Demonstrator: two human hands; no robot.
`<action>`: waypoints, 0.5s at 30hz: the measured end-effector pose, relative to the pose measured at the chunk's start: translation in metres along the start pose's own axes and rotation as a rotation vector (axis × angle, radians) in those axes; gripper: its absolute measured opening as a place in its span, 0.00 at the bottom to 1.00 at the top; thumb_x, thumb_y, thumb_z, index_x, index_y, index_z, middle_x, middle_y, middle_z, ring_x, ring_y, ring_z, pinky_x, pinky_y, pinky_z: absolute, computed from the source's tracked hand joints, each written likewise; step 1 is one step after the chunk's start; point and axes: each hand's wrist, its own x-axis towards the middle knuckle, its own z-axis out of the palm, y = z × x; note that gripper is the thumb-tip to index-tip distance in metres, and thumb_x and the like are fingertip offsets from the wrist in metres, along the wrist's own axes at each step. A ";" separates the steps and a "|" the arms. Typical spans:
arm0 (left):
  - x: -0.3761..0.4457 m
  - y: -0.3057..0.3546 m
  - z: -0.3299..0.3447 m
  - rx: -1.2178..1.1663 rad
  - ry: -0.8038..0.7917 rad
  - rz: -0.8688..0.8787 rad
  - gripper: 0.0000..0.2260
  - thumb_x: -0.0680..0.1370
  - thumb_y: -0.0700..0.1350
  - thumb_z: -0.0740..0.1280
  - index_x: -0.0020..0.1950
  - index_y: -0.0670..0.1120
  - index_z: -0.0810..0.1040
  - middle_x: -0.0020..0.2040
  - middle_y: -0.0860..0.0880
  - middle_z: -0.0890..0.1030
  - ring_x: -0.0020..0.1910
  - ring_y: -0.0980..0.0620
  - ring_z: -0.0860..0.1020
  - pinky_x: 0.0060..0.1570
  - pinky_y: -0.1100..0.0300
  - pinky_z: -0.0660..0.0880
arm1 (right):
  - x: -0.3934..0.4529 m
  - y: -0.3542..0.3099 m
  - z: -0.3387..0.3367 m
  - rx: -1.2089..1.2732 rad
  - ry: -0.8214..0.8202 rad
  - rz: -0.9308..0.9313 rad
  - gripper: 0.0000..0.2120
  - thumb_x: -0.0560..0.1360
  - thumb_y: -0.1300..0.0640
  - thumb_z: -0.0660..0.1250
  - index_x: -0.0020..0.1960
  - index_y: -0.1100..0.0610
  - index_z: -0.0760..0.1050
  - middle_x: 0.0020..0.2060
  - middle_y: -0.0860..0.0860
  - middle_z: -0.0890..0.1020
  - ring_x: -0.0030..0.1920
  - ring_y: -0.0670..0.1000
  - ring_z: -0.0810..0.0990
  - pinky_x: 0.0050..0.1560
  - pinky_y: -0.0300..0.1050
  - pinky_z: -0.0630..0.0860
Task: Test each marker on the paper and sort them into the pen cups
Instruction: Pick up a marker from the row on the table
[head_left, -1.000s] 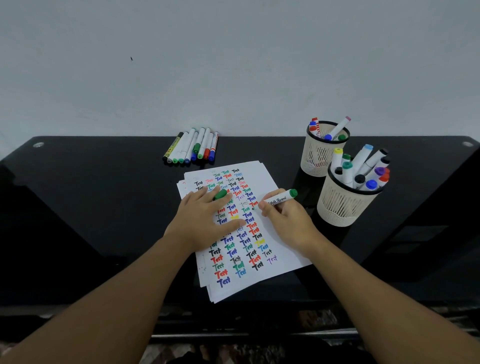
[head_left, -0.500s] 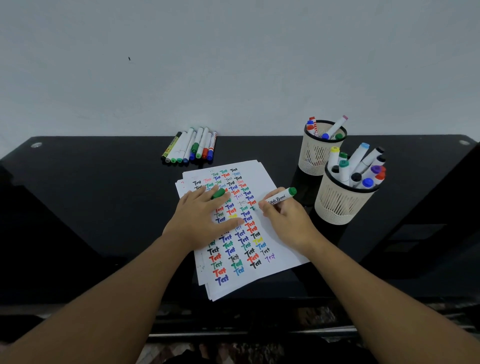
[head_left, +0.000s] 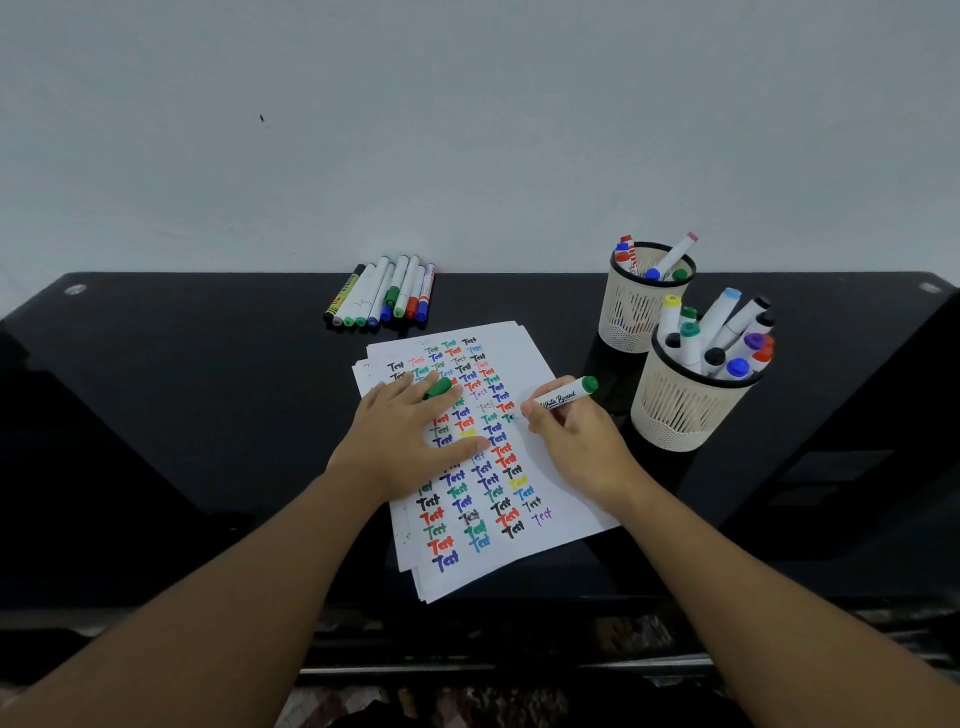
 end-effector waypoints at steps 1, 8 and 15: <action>0.000 0.000 0.000 -0.003 0.002 0.000 0.43 0.69 0.81 0.49 0.81 0.63 0.54 0.83 0.57 0.51 0.82 0.52 0.47 0.79 0.46 0.43 | 0.000 0.000 0.000 -0.006 0.001 -0.003 0.09 0.84 0.47 0.65 0.49 0.50 0.77 0.43 0.49 0.84 0.47 0.51 0.84 0.55 0.59 0.82; 0.000 0.000 0.000 0.000 0.004 0.003 0.43 0.69 0.81 0.49 0.81 0.63 0.54 0.83 0.57 0.51 0.82 0.52 0.47 0.79 0.47 0.43 | 0.000 -0.001 0.000 -0.027 0.003 0.024 0.12 0.83 0.45 0.65 0.50 0.53 0.79 0.44 0.50 0.85 0.48 0.53 0.84 0.55 0.61 0.82; 0.000 -0.002 0.001 -0.014 0.003 0.004 0.43 0.70 0.81 0.50 0.81 0.63 0.54 0.83 0.57 0.51 0.82 0.52 0.47 0.80 0.46 0.44 | -0.001 0.000 0.000 -0.017 0.031 0.051 0.15 0.84 0.46 0.64 0.50 0.57 0.80 0.44 0.52 0.85 0.47 0.53 0.84 0.53 0.59 0.82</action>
